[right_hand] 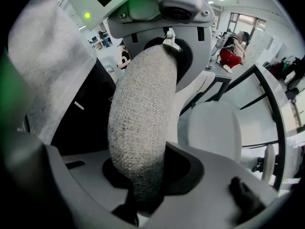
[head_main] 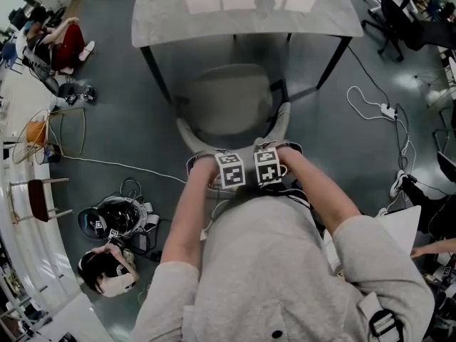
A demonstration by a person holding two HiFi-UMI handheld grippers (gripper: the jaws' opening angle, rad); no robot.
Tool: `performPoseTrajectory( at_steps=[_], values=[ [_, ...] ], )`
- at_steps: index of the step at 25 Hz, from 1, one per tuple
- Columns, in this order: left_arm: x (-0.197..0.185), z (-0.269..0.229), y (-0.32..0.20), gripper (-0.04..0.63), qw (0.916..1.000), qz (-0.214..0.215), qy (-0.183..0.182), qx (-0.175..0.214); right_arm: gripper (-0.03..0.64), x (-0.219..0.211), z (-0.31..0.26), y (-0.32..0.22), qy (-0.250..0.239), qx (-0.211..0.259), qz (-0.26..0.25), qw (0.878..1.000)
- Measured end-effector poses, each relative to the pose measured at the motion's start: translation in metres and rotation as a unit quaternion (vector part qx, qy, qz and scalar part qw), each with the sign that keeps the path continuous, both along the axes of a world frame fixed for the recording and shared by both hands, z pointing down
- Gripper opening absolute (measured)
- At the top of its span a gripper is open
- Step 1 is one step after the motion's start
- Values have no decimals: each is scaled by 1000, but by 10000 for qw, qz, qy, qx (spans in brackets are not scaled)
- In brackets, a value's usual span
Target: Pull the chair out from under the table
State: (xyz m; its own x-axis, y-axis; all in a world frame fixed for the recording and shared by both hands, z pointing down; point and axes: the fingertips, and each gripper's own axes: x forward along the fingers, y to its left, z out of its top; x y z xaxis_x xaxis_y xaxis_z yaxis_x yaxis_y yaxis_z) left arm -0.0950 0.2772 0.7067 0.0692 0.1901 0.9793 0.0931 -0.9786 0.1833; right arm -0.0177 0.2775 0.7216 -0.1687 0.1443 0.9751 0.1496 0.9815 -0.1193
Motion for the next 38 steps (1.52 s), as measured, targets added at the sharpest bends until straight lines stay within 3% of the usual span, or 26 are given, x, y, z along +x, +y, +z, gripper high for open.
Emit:
performPoseTrajectory(
  at_steps=[23, 30, 34, 38],
  values=[
    [6, -3, 37, 141, 9998, -76, -105, -124, 107, 7, -3, 32, 21, 22, -199, 9998],
    [16, -2, 68, 153, 9988, -421, -80, -240, 109, 15, -1, 55, 18, 60, -537, 9985],
    [15, -1, 65, 153, 9981, -603, -57, -122, 112, 14, -1, 54, 17, 119, -571, 9983],
    [11, -1, 66, 206, 9955, -921, 71, -222, 118, 11, -8, 50, -105, 264, -499, 9984]
  ],
)
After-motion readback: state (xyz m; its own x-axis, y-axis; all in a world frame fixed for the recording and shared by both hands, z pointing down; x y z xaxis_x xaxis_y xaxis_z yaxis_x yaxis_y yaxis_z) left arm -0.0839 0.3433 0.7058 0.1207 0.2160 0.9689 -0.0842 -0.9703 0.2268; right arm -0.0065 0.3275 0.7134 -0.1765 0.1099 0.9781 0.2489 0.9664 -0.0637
